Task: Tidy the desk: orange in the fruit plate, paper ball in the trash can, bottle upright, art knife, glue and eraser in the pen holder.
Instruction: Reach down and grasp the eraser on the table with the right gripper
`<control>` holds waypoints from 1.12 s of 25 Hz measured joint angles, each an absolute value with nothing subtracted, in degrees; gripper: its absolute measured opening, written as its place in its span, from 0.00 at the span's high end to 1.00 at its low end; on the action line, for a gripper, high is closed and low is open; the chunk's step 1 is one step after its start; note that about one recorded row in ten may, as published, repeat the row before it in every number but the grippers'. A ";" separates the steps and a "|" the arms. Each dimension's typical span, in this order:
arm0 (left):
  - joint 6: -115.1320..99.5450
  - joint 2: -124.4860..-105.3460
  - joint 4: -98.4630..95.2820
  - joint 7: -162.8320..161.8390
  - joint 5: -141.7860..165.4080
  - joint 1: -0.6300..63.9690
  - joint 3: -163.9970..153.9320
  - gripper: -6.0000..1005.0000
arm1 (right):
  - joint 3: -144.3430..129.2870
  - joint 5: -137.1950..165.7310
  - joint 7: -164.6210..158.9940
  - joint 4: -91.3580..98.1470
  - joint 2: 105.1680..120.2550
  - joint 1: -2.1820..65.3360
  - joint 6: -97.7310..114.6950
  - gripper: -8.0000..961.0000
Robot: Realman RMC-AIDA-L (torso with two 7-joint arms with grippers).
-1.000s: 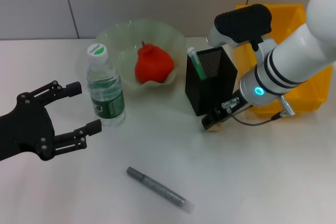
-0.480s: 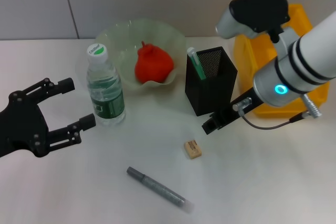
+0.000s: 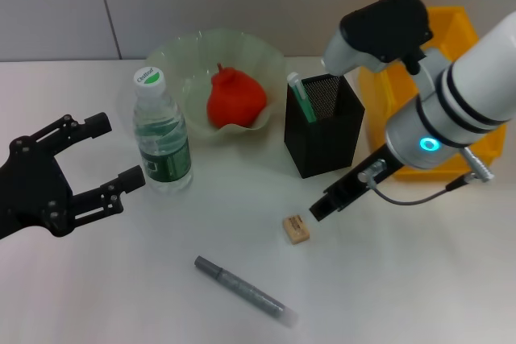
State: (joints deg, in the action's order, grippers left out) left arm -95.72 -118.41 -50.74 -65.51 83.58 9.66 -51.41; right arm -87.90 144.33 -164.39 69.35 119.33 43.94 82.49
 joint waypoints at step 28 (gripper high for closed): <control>-95.36 -118.21 -49.92 -63.88 83.86 10.11 -50.97 0.16 | -97.54 138.79 -166.01 46.53 119.89 55.80 68.35 0.43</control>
